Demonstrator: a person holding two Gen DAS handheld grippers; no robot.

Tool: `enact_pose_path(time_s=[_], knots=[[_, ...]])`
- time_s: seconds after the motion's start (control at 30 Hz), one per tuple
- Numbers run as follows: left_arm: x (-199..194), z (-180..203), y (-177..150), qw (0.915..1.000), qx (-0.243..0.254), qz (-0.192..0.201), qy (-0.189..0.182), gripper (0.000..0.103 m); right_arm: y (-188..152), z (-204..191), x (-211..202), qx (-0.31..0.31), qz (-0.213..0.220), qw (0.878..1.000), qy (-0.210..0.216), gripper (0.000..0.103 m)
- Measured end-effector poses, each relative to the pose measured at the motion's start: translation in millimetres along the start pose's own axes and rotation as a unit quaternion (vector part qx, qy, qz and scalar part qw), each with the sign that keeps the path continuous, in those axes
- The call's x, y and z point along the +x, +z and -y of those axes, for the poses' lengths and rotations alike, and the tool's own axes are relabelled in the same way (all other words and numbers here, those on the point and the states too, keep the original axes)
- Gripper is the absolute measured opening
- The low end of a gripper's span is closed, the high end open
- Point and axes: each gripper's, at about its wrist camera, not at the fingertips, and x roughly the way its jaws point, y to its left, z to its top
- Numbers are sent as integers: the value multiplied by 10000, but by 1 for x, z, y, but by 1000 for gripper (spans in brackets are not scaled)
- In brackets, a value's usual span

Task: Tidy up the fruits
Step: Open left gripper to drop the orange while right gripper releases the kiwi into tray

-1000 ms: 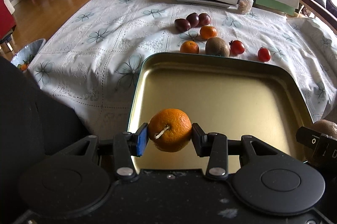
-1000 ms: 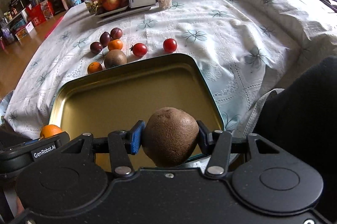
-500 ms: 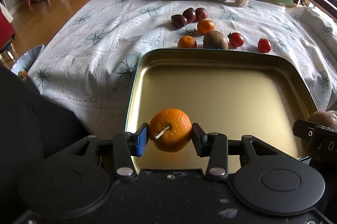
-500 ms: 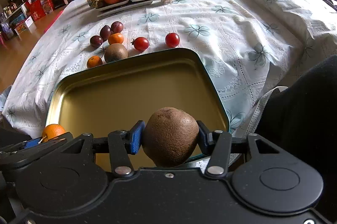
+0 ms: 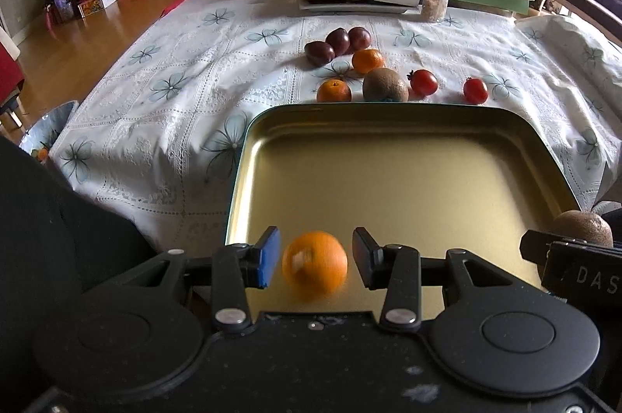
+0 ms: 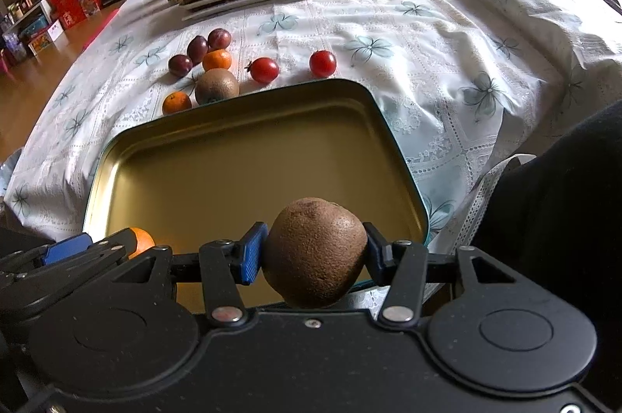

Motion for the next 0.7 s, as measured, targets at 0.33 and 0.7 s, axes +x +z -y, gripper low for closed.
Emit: enact_pose_path(time_s=[0.33, 0.7], knots=[[0, -1, -1, 10000, -44, -16, -22, 44, -2, 3, -11, 199, 372, 9991, 7, 58], [0, -2, -1, 10000, -47, -34, -19, 44, -3, -3, -6, -49, 291, 9995, -80, 58]])
